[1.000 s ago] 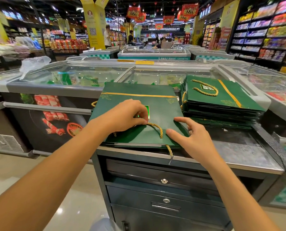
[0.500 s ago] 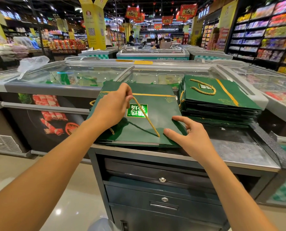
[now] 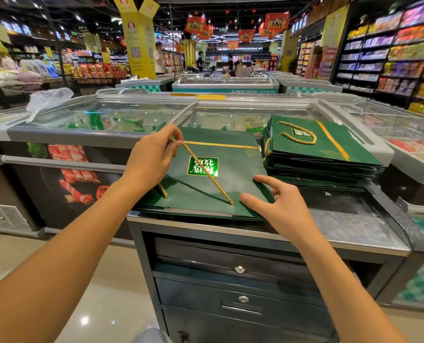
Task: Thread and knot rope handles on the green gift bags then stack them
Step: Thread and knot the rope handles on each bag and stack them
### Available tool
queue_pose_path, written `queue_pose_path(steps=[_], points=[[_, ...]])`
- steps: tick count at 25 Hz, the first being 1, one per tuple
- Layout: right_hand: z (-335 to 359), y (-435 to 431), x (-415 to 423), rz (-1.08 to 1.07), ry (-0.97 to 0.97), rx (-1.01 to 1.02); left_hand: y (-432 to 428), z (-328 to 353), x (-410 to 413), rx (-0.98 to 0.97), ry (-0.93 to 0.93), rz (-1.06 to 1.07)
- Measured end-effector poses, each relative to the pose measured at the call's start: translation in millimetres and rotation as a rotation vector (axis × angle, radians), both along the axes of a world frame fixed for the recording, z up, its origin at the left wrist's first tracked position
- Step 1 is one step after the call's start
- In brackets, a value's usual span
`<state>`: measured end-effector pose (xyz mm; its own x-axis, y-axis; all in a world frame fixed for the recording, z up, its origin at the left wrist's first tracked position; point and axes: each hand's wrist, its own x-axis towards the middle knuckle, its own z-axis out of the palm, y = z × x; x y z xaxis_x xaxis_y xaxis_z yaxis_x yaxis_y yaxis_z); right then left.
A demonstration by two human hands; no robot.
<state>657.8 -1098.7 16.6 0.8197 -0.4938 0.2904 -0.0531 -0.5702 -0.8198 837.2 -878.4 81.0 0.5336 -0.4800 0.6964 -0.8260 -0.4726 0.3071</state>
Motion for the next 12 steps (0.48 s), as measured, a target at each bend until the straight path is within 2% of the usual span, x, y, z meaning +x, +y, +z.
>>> queue_pose_path(steps=[2, 5, 7, 9, 12], points=[[-0.2, -0.9, -0.3, 0.009, 0.007, -0.018, 3.8, -1.3, 0.0, 0.015, 0.018, 0.019], [-2.5, -2.3, -2.8, 0.006, 0.005, -0.053, 19.3, -0.2, 2.2, 0.066, 0.217, 0.061], [-5.1, -1.2, -3.2, -0.028, -0.066, -0.055, 36.6, -3.7, 0.5, 0.092, 0.326, 0.176], [-6.4, 2.9, -3.2, -0.083, -0.153, -0.061, 55.5, -12.1, -3.4, 0.025, 0.353, 0.297], [-6.2, 6.8, -2.7, -0.108, -0.174, -0.097, 68.0, -22.4, -20.4, 0.039, 0.436, 0.323]])
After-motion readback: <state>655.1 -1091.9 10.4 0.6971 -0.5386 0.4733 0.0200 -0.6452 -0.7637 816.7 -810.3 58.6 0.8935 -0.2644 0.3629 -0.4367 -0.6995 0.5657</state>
